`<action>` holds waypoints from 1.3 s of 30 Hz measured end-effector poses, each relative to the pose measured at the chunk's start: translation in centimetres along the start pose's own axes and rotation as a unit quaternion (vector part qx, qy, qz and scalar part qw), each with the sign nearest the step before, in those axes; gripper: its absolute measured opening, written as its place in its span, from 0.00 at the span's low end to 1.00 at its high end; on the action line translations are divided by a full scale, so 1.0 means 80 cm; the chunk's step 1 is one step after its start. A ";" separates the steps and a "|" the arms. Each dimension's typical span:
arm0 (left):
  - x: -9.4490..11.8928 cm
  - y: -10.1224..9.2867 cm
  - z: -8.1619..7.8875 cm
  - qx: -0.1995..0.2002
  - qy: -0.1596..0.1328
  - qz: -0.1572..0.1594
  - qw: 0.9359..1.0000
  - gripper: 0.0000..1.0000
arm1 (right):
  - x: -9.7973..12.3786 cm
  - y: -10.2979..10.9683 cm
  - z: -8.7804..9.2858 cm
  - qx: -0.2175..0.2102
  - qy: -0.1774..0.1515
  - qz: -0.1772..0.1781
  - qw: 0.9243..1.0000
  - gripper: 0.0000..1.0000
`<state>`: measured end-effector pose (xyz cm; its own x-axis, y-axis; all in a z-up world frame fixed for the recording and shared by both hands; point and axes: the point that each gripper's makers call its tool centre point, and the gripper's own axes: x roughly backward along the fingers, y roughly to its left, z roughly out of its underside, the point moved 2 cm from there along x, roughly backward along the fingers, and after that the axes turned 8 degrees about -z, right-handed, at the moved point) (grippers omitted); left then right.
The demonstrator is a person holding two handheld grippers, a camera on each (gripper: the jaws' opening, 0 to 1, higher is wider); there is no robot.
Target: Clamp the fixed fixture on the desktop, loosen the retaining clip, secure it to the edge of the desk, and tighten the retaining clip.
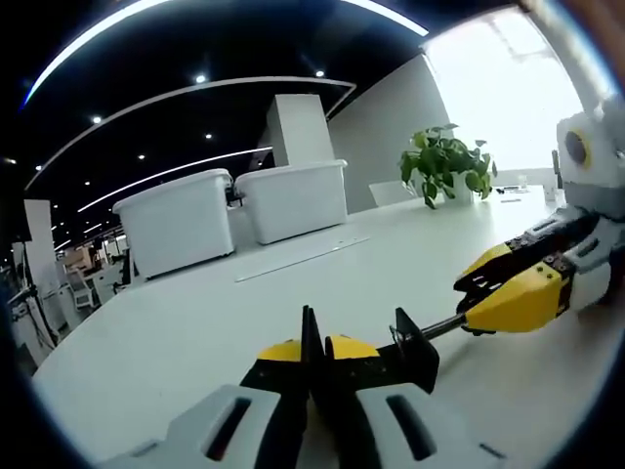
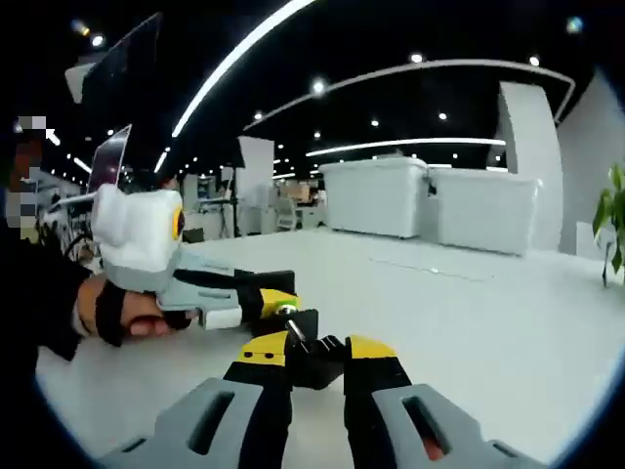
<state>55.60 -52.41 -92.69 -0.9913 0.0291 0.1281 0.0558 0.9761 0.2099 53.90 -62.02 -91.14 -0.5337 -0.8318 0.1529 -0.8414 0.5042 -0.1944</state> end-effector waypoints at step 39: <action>0.002 -0.003 0.000 -0.002 0.002 0.004 1.000 0.07 | -0.003 -0.012 0.028 -0.302 0.013 -0.074 0.950 0.25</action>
<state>55.45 -52.62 -92.68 -0.9905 0.0356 0.1328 0.0635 0.9750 0.2128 55.04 -62.85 -93.16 -0.4016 -0.9017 0.1604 -0.7982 0.4305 0.4213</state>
